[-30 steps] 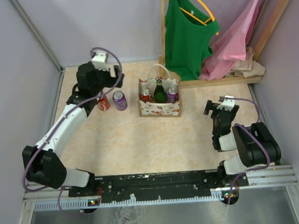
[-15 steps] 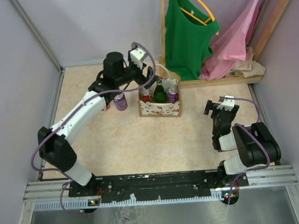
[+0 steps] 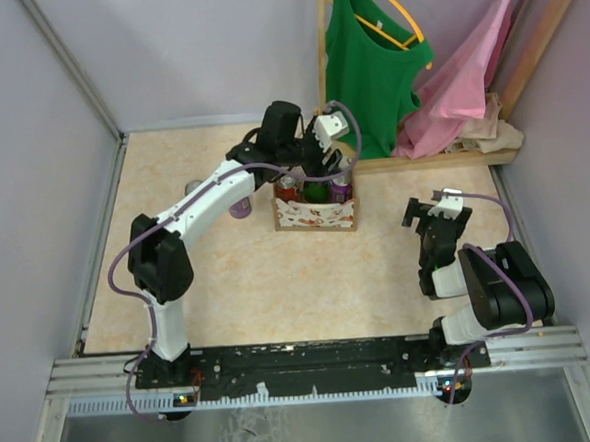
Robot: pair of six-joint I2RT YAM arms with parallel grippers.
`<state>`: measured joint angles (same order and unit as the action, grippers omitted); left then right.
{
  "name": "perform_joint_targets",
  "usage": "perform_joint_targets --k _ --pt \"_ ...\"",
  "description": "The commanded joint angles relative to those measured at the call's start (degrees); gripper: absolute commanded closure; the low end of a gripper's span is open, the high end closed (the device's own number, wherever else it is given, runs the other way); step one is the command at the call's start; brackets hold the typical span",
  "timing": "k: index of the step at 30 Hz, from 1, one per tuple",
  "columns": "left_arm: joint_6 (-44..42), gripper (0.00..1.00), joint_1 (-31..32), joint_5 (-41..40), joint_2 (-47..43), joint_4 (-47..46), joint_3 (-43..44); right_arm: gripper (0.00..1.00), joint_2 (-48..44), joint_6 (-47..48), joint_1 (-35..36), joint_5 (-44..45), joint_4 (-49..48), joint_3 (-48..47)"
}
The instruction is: Take the beverage out of the canvas bag
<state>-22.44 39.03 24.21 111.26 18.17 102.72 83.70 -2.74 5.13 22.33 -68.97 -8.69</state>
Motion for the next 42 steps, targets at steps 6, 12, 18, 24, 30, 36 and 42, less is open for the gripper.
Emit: perform_joint_targets --k 6,12,18,24,30,36,42 --pt "-7.05 0.27 0.17 2.41 3.76 4.40 4.16 0.01 -0.48 0.05 -0.34 0.21 -2.45 -1.23" --pt "-11.33 0.26 0.15 2.66 6.40 4.96 3.08 0.01 -0.47 0.05 -0.29 0.14 -2.40 -1.24" --pt "-12.22 0.22 0.17 2.72 8.51 4.37 3.22 0.01 -0.47 0.08 -0.29 0.23 -2.42 -1.23" --pt "-11.93 0.12 0.17 2.37 9.77 3.80 3.26 0.01 -0.47 0.06 -0.29 0.26 -2.40 -1.24" --pt "-10.84 0.09 0.17 2.09 10.66 1.42 3.03 0.01 -0.47 0.05 -0.29 0.18 -2.44 -1.24" --pt "-9.97 0.06 0.26 0.66 11.79 -0.49 3.49 0.01 -0.47 0.05 -0.29 0.20 -2.40 -1.23" --pt "-9.36 0.00 0.56 -0.75 13.27 -0.51 4.06 0.01 -0.49 0.06 -0.29 0.26 -2.44 -1.24"
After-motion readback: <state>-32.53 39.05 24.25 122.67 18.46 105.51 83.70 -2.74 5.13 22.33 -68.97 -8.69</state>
